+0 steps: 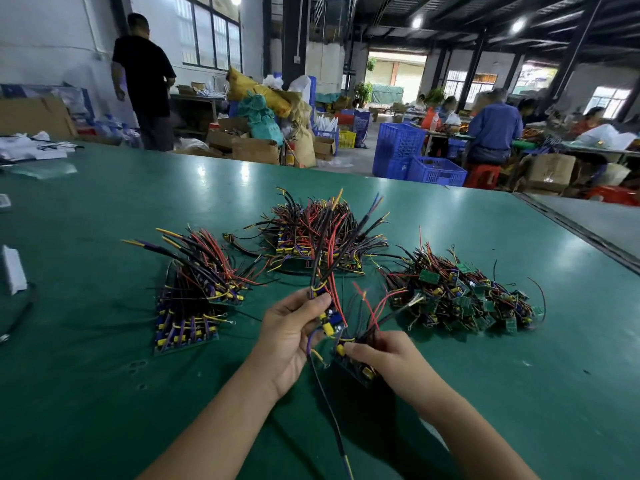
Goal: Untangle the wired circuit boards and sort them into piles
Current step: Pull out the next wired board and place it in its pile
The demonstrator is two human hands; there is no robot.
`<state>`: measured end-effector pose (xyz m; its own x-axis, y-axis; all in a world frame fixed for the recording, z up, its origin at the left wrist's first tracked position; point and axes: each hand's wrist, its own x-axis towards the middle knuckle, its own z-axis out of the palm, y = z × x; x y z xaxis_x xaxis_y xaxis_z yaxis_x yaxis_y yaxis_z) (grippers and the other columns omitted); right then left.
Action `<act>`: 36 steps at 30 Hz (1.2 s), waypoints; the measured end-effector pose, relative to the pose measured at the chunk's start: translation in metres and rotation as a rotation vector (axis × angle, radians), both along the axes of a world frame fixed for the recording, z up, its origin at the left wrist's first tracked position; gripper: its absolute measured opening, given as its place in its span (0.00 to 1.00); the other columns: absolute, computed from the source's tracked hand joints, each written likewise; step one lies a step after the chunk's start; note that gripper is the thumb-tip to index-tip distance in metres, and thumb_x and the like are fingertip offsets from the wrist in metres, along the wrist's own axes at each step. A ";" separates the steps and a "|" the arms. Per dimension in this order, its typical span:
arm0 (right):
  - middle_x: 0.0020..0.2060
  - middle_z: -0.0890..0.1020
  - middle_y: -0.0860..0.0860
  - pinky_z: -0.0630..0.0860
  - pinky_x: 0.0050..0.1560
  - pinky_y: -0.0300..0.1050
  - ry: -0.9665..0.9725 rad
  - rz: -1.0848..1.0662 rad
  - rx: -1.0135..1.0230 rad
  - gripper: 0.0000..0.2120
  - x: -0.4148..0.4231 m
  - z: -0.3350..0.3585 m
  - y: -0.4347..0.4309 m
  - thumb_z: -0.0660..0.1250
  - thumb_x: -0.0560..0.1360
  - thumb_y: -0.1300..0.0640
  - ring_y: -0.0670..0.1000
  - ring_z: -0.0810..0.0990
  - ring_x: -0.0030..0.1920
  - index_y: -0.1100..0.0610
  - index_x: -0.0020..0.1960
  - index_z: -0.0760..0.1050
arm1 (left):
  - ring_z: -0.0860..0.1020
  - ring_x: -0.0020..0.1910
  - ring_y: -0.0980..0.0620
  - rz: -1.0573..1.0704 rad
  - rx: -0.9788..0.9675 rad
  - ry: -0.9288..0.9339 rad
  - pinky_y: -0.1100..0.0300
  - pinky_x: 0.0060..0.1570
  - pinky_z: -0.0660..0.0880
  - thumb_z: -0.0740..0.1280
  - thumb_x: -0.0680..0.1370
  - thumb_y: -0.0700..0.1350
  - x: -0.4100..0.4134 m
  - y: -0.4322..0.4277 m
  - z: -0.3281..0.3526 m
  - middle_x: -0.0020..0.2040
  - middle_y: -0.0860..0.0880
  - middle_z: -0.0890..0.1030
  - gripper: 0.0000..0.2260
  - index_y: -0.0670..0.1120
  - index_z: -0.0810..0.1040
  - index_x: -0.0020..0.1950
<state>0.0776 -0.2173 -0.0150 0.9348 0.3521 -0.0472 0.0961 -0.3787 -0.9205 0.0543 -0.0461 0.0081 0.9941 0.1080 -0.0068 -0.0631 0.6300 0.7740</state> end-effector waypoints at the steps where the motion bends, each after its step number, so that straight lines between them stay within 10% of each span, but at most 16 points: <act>1: 0.26 0.70 0.48 0.64 0.32 0.42 -0.049 0.015 -0.070 0.17 0.000 0.000 0.000 0.73 0.73 0.50 0.47 0.68 0.28 0.57 0.33 0.74 | 0.82 0.29 0.53 0.023 0.015 0.010 0.63 0.27 0.78 0.72 0.64 0.38 0.000 0.000 -0.001 0.33 0.47 0.83 0.04 0.45 0.84 0.32; 14: 0.43 0.75 0.48 0.71 0.56 0.46 -0.534 0.073 -0.770 0.31 0.004 -0.009 -0.004 0.49 0.71 0.24 0.51 0.70 0.55 0.50 0.38 0.73 | 0.84 0.35 0.48 0.086 -0.011 0.047 0.57 0.37 0.82 0.72 0.64 0.36 0.002 -0.005 -0.006 0.40 0.41 0.82 0.11 0.41 0.74 0.42; 22: 0.30 0.78 0.44 0.74 0.36 0.43 -0.495 -0.119 -0.600 0.17 0.004 0.007 -0.021 0.62 0.74 0.37 0.44 0.75 0.33 0.49 0.37 0.78 | 0.84 0.36 0.47 0.100 -0.044 0.075 0.62 0.30 0.80 0.72 0.64 0.36 0.003 -0.006 -0.007 0.40 0.40 0.83 0.12 0.39 0.73 0.44; 26: 0.27 0.78 0.43 0.66 0.29 0.32 -0.433 -0.195 -0.074 0.07 -0.002 0.012 -0.009 0.68 0.77 0.52 0.41 0.72 0.27 0.49 0.40 0.80 | 0.84 0.38 0.47 0.076 -0.004 0.118 0.61 0.32 0.80 0.72 0.68 0.36 0.001 -0.009 -0.008 0.41 0.40 0.84 0.06 0.36 0.78 0.43; 36: 0.25 0.79 0.53 0.70 0.26 0.42 -0.231 0.042 0.202 0.17 -0.014 0.017 0.005 0.63 0.75 0.45 0.54 0.76 0.23 0.60 0.45 0.76 | 0.83 0.43 0.46 -0.014 0.268 0.015 0.59 0.40 0.80 0.72 0.73 0.36 -0.010 -0.022 -0.009 0.45 0.39 0.85 0.03 0.41 0.85 0.41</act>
